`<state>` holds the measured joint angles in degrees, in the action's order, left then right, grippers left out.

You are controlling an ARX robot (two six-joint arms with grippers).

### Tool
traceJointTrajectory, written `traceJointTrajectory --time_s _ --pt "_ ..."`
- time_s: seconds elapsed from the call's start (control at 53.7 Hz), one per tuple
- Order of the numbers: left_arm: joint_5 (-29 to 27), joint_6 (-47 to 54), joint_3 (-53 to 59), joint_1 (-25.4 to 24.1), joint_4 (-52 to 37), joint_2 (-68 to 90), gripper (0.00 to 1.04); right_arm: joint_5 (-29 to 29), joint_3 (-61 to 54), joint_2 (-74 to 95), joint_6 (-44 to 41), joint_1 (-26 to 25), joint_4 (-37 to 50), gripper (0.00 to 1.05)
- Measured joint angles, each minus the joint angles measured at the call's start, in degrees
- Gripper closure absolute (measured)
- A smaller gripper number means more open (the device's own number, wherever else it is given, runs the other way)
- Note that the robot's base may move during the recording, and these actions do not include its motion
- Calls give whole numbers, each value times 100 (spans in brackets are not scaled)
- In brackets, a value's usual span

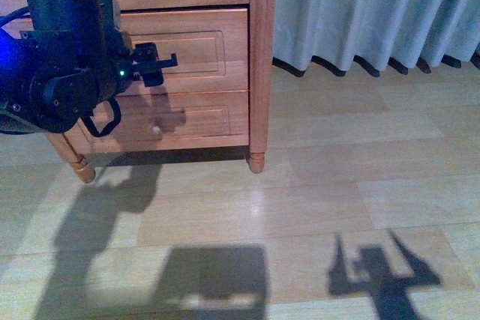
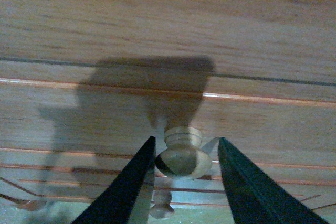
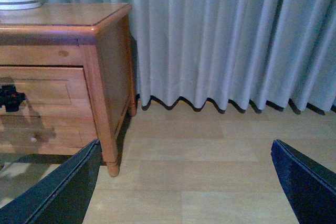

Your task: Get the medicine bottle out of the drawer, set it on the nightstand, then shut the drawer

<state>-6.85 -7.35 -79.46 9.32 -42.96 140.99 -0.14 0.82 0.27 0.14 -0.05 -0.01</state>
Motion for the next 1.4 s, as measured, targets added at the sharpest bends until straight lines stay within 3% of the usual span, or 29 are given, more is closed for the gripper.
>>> traceJointTrajectory --time_s 0.112,0.484,0.801,1.006,1.398 --pt "22 2 48 -17 -87 2 78 0 0 0 0 0 -2 7" --pt "114 -2 1189 -17 -835 -376 79 0 0 0 0 0 0 7" --pt "431 -219 4186 85 -2103 -1705 79 0 0 0 0 0 0 7" --pt "542 -586 5831 273 -2420 -2651 79 0 0 0 0 0 0 7" --pt "979 -966 7254 435 -1499 -4721 22 0 0 0 0 0 0 7"
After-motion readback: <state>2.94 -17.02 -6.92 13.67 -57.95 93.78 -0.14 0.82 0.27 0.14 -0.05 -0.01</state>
